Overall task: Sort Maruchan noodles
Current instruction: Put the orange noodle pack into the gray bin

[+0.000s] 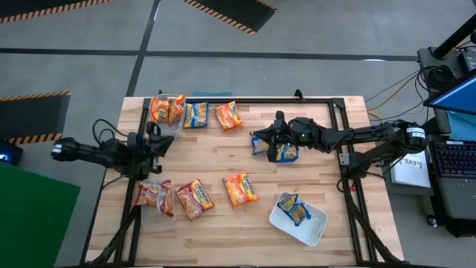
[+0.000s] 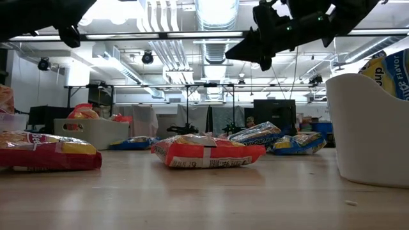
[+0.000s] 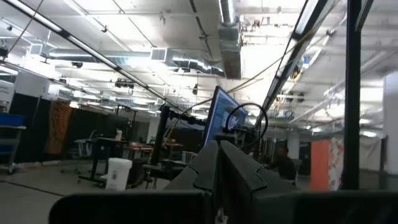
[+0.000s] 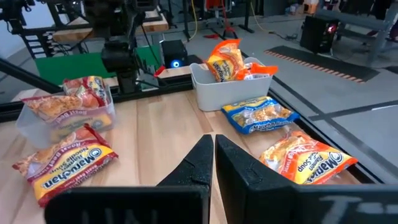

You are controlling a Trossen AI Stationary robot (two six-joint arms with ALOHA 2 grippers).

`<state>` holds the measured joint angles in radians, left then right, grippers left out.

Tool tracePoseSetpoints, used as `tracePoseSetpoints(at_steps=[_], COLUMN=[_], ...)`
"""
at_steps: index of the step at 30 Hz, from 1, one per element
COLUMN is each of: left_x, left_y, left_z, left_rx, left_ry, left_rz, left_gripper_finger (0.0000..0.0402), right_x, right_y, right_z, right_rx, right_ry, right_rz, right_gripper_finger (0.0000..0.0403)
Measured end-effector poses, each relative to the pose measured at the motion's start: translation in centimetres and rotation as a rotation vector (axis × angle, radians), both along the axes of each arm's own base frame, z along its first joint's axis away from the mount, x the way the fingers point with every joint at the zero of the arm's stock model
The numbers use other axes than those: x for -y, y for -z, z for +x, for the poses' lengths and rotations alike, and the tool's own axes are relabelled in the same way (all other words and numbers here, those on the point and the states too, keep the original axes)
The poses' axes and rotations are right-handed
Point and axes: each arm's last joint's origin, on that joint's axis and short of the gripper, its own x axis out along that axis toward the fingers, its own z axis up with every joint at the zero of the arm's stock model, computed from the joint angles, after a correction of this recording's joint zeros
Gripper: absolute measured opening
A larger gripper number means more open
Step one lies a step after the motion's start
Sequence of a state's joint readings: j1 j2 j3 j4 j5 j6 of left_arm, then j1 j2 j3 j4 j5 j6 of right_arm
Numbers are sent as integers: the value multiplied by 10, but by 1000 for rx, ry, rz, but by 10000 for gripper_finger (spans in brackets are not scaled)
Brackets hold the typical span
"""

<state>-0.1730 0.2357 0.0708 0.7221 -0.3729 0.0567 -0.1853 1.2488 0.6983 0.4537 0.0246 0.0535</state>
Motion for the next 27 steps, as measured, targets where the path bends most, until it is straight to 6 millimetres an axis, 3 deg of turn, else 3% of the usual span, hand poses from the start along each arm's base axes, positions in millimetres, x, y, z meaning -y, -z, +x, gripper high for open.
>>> tracePoseSetpoints(at_steps=[14, 27], left_x=[-2, -19], left_y=[-3, -11], left_z=[31, 81], left_rx=[-92, -405], left_ry=[-98, -214], left_rz=[68, 94], left_gripper_finger=[0, 0], right_x=[23, 63], right_y=[3, 24], right_z=[-5, -25], right_rx=[-11, -142], right_ry=[32, 270], right_rz=[30, 339], right_gripper_finger=[9, 9])
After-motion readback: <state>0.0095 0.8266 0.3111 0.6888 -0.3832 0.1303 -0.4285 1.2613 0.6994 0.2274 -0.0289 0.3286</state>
